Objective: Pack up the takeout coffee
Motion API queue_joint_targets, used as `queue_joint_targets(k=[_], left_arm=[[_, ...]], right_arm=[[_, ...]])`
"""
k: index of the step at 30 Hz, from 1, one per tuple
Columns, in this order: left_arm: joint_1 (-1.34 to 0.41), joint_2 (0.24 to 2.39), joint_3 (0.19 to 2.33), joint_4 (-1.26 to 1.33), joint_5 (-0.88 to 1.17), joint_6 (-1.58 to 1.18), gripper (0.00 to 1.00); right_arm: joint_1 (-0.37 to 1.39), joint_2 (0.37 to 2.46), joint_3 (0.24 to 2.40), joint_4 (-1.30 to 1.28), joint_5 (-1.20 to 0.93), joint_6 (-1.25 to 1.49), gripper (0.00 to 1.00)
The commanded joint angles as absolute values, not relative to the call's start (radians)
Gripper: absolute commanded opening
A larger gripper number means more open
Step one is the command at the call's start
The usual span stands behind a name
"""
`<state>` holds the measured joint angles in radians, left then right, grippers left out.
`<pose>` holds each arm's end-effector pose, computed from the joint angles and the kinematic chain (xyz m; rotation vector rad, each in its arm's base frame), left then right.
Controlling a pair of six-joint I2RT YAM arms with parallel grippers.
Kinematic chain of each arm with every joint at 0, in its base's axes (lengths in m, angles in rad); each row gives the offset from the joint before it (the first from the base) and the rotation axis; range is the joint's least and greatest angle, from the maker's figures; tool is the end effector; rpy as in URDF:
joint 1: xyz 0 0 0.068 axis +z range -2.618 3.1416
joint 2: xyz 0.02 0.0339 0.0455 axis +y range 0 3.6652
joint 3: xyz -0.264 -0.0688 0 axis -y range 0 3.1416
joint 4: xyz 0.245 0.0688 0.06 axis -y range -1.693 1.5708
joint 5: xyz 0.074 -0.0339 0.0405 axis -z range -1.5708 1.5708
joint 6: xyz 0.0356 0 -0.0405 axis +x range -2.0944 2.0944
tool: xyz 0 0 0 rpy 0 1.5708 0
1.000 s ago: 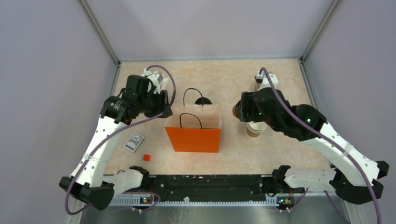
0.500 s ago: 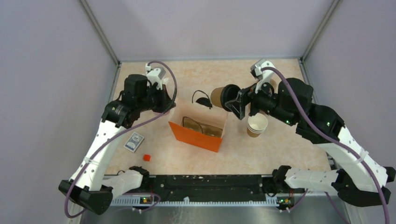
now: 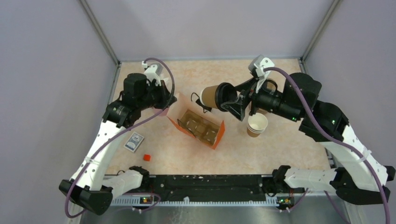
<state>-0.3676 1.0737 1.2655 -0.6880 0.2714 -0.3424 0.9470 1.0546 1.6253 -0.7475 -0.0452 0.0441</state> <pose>0.2004 -0.0874 0.3996 0.1990 2.1165 -0.7100 0.0988 0.1400 0.5067 -0.8203 1.6134 0.7564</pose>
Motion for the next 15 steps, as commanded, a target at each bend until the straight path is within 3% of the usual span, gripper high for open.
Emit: queue_joint_targets(k=[1,15], left_arm=[[-0.37,1.071,1.266,-0.632,0.242,-0.455,0.0],[-0.369,1.101,1.299,-0.651,0.266,-0.603,0.0]], right_arm=[[0.956,1.022,1.693,-0.665,-0.009,0.007,0.57],[0.957,1.086,1.703,-0.609,-0.222,0.064,0.57]])
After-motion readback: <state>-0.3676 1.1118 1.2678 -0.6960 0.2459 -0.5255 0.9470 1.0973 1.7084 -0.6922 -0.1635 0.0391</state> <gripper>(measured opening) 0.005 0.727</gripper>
